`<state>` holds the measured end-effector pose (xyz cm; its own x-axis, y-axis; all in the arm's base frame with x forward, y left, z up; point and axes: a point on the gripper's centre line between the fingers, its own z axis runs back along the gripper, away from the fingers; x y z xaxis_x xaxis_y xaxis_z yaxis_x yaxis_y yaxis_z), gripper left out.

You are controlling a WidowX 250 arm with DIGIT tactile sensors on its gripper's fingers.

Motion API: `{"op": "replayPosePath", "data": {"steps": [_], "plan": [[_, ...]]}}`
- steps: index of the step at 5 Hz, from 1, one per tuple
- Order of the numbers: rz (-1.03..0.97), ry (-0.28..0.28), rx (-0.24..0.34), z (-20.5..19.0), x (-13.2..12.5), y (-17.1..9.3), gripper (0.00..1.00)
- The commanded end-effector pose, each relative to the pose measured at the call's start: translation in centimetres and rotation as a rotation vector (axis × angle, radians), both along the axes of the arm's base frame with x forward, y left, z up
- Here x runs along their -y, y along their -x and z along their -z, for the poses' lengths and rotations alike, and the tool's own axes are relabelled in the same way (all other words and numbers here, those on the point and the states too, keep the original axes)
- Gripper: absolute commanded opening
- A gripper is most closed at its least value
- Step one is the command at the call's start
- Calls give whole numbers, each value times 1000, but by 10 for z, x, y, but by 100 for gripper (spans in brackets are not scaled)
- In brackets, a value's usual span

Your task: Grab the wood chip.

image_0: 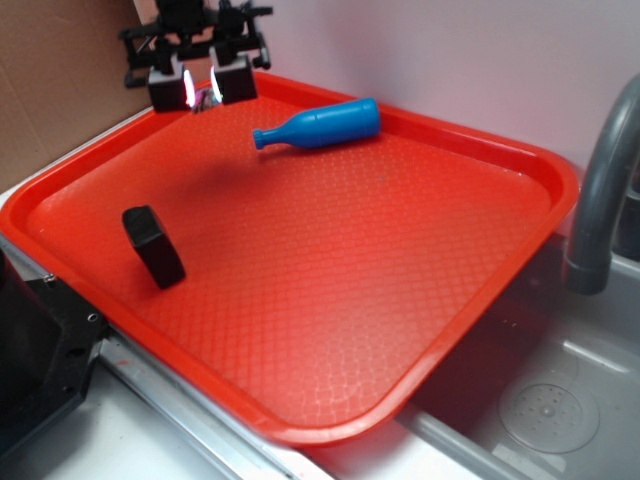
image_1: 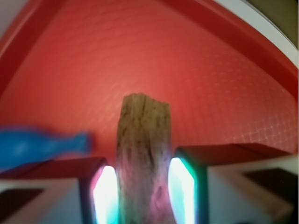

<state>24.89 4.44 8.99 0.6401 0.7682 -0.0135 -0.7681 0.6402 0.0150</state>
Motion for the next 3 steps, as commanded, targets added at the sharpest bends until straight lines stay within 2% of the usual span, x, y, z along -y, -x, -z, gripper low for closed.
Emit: {"op": "replayPosePath", "data": {"steps": [1,2,3], "plan": [[490,-7,56,-75,21,23,0],[619,10,90,-84,22,33,0],[691,45,100,-86,28,44,0]]}}
